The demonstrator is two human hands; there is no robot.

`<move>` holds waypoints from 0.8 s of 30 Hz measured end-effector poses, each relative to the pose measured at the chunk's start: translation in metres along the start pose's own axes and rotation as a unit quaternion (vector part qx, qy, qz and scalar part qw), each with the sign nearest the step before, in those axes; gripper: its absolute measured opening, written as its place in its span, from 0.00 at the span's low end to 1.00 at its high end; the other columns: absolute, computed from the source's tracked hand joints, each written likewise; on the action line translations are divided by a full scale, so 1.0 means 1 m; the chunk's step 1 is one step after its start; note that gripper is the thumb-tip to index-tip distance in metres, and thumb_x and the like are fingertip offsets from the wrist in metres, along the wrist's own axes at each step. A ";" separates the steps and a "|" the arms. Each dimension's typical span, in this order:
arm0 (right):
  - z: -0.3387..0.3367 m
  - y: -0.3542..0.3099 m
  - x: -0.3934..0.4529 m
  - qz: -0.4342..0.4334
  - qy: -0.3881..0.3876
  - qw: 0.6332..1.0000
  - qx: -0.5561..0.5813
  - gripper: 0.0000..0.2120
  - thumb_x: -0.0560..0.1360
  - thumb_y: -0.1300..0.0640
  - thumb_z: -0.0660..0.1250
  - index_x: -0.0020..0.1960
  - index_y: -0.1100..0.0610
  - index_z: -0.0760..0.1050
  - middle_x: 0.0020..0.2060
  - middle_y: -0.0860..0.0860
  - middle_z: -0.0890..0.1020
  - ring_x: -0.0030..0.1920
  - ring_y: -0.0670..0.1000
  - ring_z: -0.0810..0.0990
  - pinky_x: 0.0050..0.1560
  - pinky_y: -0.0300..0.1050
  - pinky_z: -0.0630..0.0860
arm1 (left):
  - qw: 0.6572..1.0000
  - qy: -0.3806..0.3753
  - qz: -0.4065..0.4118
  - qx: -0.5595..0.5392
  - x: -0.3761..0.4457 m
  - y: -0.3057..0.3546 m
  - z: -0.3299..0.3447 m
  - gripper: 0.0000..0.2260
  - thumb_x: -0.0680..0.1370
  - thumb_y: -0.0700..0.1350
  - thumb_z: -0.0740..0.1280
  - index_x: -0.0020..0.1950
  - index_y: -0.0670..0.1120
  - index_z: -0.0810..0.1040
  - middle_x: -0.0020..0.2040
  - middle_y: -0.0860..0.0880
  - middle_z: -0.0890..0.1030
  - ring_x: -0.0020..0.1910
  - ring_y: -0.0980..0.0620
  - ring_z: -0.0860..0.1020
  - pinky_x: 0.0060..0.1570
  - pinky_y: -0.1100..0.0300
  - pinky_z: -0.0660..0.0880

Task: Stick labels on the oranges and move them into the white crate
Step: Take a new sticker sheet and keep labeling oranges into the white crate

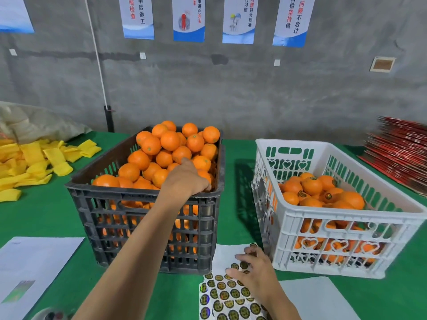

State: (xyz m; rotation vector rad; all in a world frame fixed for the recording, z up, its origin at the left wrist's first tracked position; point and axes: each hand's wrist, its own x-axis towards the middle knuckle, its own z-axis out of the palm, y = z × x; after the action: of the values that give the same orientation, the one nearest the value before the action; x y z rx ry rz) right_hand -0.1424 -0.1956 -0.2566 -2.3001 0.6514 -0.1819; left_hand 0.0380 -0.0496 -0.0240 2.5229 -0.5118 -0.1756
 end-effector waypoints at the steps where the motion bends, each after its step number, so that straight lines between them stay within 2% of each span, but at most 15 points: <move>1: 0.002 0.001 0.000 -0.003 0.012 1.000 0.011 0.28 0.68 0.36 0.77 0.64 0.48 0.83 0.64 0.43 0.71 0.68 0.48 0.69 0.73 0.50 0.69 | 1.000 -0.002 0.001 0.000 0.000 0.000 0.000 0.47 0.73 0.53 0.76 0.82 0.44 0.50 0.64 0.41 0.76 0.54 0.41 0.78 0.39 0.52 0.72; 3: 0.004 0.001 0.002 -0.009 0.032 0.999 0.015 0.23 0.69 0.39 0.78 0.61 0.48 0.85 0.64 0.42 0.73 0.68 0.48 0.70 0.73 0.48 0.68 | 1.000 0.000 0.002 -0.002 -0.002 0.000 0.000 0.47 0.73 0.52 0.76 0.82 0.44 0.50 0.57 0.44 0.77 0.45 0.45 0.77 0.35 0.54 0.71; 5: 0.006 0.002 0.003 -0.028 0.038 0.999 -0.011 0.21 0.71 0.39 0.76 0.60 0.47 0.85 0.65 0.41 0.74 0.67 0.44 0.71 0.75 0.41 0.64 | 1.000 0.011 0.002 -0.007 -0.004 0.000 0.000 0.45 0.73 0.52 0.76 0.80 0.44 0.52 0.47 0.47 0.74 0.38 0.48 0.74 0.32 0.55 0.71; 7: 0.006 0.002 0.004 -0.045 0.039 0.997 -0.039 0.20 0.75 0.38 0.72 0.62 0.46 0.84 0.67 0.39 0.74 0.66 0.41 0.70 0.72 0.31 0.57 | 1.000 0.019 0.004 -0.007 -0.005 -0.001 -0.001 0.47 0.73 0.53 0.76 0.81 0.44 0.51 0.52 0.44 0.76 0.41 0.46 0.76 0.35 0.54 0.72; 8: 0.006 0.002 0.003 -0.048 0.037 0.997 -0.049 0.19 0.76 0.38 0.71 0.62 0.46 0.84 0.67 0.38 0.74 0.65 0.40 0.70 0.71 0.29 0.56 | 1.000 0.023 0.006 -0.008 -0.005 -0.001 -0.001 0.47 0.73 0.54 0.76 0.82 0.45 0.50 0.53 0.44 0.77 0.41 0.47 0.75 0.35 0.54 0.72; 10: 0.003 0.002 0.003 -0.057 0.033 0.996 -0.066 0.19 0.77 0.38 0.68 0.63 0.45 0.83 0.68 0.37 0.73 0.66 0.40 0.70 0.72 0.31 0.59 | 1.000 0.026 0.007 -0.011 -0.006 -0.002 -0.001 0.48 0.73 0.54 0.76 0.82 0.45 0.49 0.52 0.45 0.76 0.37 0.49 0.73 0.33 0.55 0.71; 12: 0.001 0.003 0.002 -0.069 0.020 0.995 -0.076 0.21 0.76 0.35 0.68 0.64 0.44 0.82 0.68 0.33 0.71 0.67 0.39 0.69 0.71 0.34 0.62 | 1.000 0.027 0.007 -0.010 -0.006 -0.002 0.000 0.48 0.73 0.54 0.76 0.82 0.44 0.49 0.51 0.46 0.77 0.38 0.48 0.73 0.34 0.55 0.71; 14: 0.001 0.006 0.002 -0.069 0.010 0.996 -0.063 0.23 0.74 0.33 0.69 0.64 0.43 0.82 0.66 0.31 0.70 0.67 0.38 0.68 0.71 0.34 0.61 | 1.000 0.025 0.008 -0.010 -0.007 -0.001 0.000 0.47 0.73 0.54 0.76 0.81 0.44 0.50 0.52 0.46 0.77 0.44 0.45 0.77 0.37 0.54 0.73; 16: 0.000 0.007 0.005 -0.068 0.009 0.996 -0.052 0.23 0.73 0.34 0.71 0.63 0.45 0.83 0.65 0.32 0.70 0.66 0.38 0.69 0.71 0.32 0.60 | 1.000 0.027 0.007 -0.009 -0.008 0.000 -0.001 0.47 0.73 0.54 0.76 0.81 0.43 0.50 0.59 0.43 0.78 0.53 0.41 0.79 0.41 0.53 0.73; 19: -0.002 0.004 0.009 -0.073 -0.005 0.997 -0.039 0.21 0.73 0.39 0.74 0.61 0.49 0.84 0.65 0.37 0.73 0.63 0.38 0.72 0.72 0.34 0.63 | 0.999 0.035 0.008 -0.006 -0.009 0.000 -0.001 0.48 0.73 0.54 0.76 0.82 0.43 0.50 0.63 0.43 0.78 0.58 0.40 0.78 0.43 0.53 0.73; 22: 0.000 0.002 0.009 -0.070 0.001 0.997 -0.043 0.19 0.74 0.39 0.74 0.59 0.48 0.85 0.64 0.36 0.73 0.62 0.38 0.73 0.72 0.34 0.63 | 1.000 0.028 0.007 -0.004 -0.009 0.000 -0.003 0.47 0.73 0.54 0.76 0.81 0.44 0.51 0.60 0.43 0.78 0.55 0.41 0.78 0.42 0.53 0.72; 24: 0.002 0.003 0.007 -0.068 0.011 0.996 -0.052 0.17 0.75 0.39 0.72 0.58 0.46 0.86 0.65 0.36 0.74 0.62 0.38 0.73 0.70 0.31 0.62 | 1.000 0.027 0.007 -0.008 -0.009 -0.001 -0.003 0.47 0.73 0.54 0.76 0.81 0.44 0.51 0.51 0.47 0.76 0.46 0.44 0.77 0.38 0.54 0.72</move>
State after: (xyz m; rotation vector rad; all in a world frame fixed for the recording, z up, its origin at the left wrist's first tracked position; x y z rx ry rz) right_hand -0.1364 -0.1997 -0.2602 -2.4475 0.5268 -0.2426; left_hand 0.0311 -0.0441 -0.0217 2.5005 -0.5045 -0.1056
